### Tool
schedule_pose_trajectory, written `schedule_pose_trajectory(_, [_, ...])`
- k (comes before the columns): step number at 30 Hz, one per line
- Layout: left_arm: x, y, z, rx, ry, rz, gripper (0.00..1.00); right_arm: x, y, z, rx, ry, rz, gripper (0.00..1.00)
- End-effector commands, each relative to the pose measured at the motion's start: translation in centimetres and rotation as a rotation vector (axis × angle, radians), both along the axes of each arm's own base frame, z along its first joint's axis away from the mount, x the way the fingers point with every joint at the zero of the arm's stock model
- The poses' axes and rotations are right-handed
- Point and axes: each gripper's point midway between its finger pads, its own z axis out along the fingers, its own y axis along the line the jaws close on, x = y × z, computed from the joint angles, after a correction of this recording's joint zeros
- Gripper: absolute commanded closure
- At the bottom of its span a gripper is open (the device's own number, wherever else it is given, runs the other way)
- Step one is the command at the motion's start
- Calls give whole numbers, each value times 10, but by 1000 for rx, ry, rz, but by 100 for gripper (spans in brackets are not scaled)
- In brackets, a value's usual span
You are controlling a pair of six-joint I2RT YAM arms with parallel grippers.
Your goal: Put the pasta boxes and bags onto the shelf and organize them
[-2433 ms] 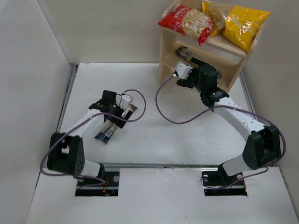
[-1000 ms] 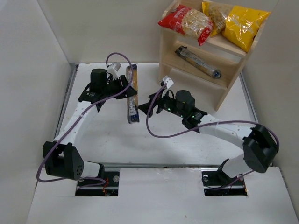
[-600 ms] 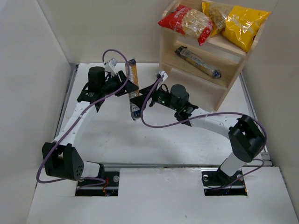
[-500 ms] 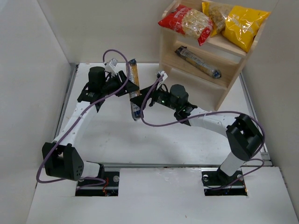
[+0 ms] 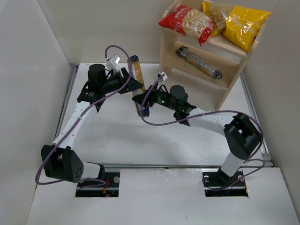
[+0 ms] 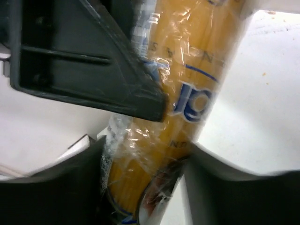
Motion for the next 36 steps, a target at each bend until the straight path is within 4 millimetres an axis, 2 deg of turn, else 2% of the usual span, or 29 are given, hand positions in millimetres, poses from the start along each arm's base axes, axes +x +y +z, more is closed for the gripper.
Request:
schedule_pose_trajectory(1, [-23,-8,85,-105,-246,-79,99,0,-5,40,83,-97,-9,63])
schedule_pose_trajectory(3, [-24,-9,80,-102,-240,-87,91,1,-6,43,81,-107,-16,88])
schedule_pose_trajectory(4, [-23,-7,77,-98,-237,-80,83,3,-7,44,75,-110,-30,97])
schedule_pose_trajectory(6, [-21,-4,73,-91,-233,-73,61,11,-16,43,34,-132,-100,100])
schedule_pose_trajectory(8, [-21,0,70,-78,-247,-75,43,14,-23,43,-35,-182,-166,100])
schedule_pose_trajectory(10, [-22,2,66,-63,-260,-90,38,14,-30,39,-139,-246,-219,100])
schedule_pose_trajectory(16, [-20,7,59,-54,-257,-92,35,15,-44,28,-291,-309,-282,100])
schedule_pose_trajectory(20, [-15,18,52,-33,-258,-74,35,30,-64,20,-356,-301,-401,100])
schedule_pose_trajectory(25, [-23,28,33,-10,-236,-116,33,51,-94,13,-531,-386,-537,100])
schedule_pose_trajectory(28, [-20,44,15,18,-198,-80,33,58,-118,24,-683,-525,-615,100])
schedule_pose_trajectory(31, [-16,62,3,46,-195,-34,33,60,-145,45,-774,-635,-683,100])
schedule_pose_trajectory(36, [-16,78,-14,52,-155,13,33,66,-192,70,-935,-752,-754,100])
